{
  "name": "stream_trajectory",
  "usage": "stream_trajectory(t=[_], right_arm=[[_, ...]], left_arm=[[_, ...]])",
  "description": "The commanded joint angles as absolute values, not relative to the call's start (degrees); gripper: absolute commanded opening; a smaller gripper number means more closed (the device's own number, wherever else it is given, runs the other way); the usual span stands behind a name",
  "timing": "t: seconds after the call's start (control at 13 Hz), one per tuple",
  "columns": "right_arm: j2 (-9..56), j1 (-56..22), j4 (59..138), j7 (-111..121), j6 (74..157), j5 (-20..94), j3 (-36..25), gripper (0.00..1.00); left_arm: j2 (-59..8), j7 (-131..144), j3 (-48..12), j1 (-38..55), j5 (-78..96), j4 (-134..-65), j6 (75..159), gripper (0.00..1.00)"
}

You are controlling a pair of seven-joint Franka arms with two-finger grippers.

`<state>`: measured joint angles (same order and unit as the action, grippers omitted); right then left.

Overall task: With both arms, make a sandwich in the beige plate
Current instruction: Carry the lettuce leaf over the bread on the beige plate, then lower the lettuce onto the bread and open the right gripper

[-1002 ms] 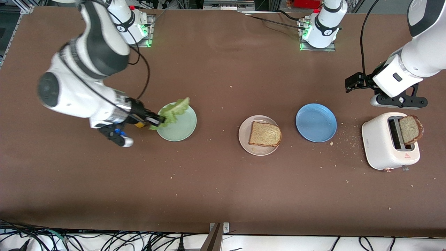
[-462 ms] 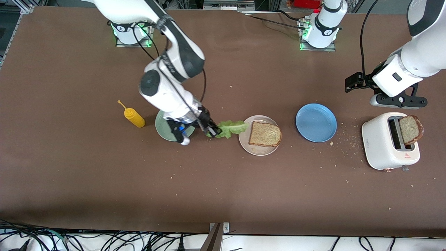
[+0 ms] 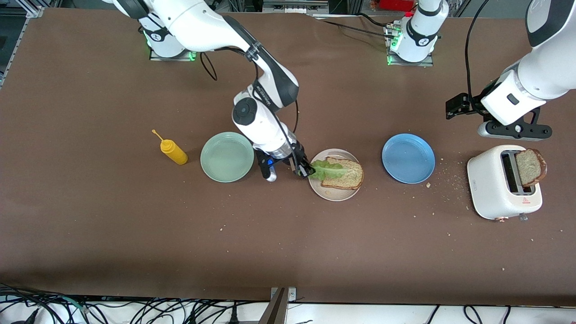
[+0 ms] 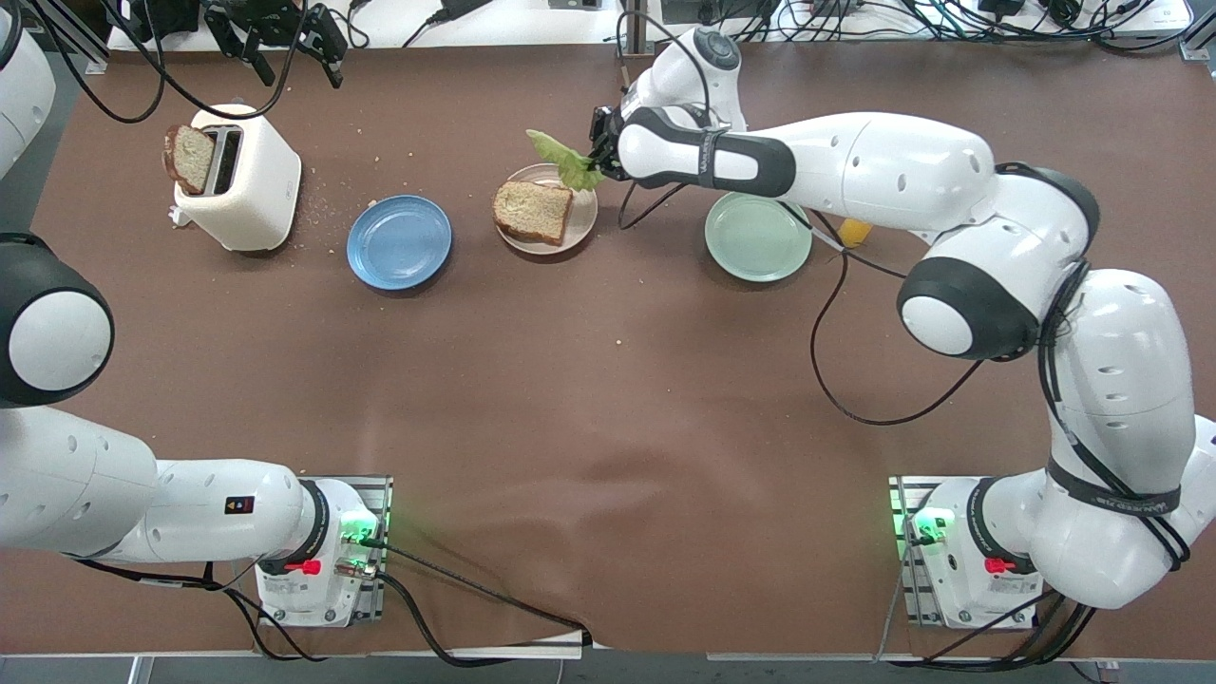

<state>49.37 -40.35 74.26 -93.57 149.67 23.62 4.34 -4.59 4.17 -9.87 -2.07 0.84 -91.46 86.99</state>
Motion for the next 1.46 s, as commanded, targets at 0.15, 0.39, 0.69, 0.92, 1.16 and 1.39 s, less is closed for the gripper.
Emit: stream_trajectory(t=[0.15, 0.39, 0.69, 0.92, 1.16, 1.39], right_arm=[[59.23, -41.57, 65.04, -98.44, 157.84, 24.43, 7.11, 0.0], [61.08, -43.15, 65.21, -100.28, 159.87, 24.35, 8.26, 0.0], [61.08, -43.51, 66.18, -99.93, 159.52, 23.3, 8.17, 0.0], [61.0, -43.33, 66.44, -99.93, 159.17, 19.26, 8.09, 0.0], [61.0, -43.42, 66.53, -100.02, 158.99, 19.07, 8.09, 0.14], [60.91, -43.42, 66.53, -100.02, 158.99, 18.9, 8.09, 0.83]], left_arm=[[-4.31, 3.34, -9.76, -1.85, -0.09, -90.62, 85.87, 1.0], [-4.31, 3.34, -9.76, -1.85, -0.09, -90.62, 85.87, 1.0], [-4.31, 3.34, -9.76, -1.85, -0.09, -90.62, 85.87, 1.0], [-4.31, 3.34, -9.76, -1.85, -0.09, -90.62, 85.87, 1.0], [-4.31, 3.34, -9.76, -1.85, -0.09, -90.62, 85.87, 1.0], [-4.31, 3.34, -9.76, -1.85, -0.09, -90.62, 85.87, 1.0]])
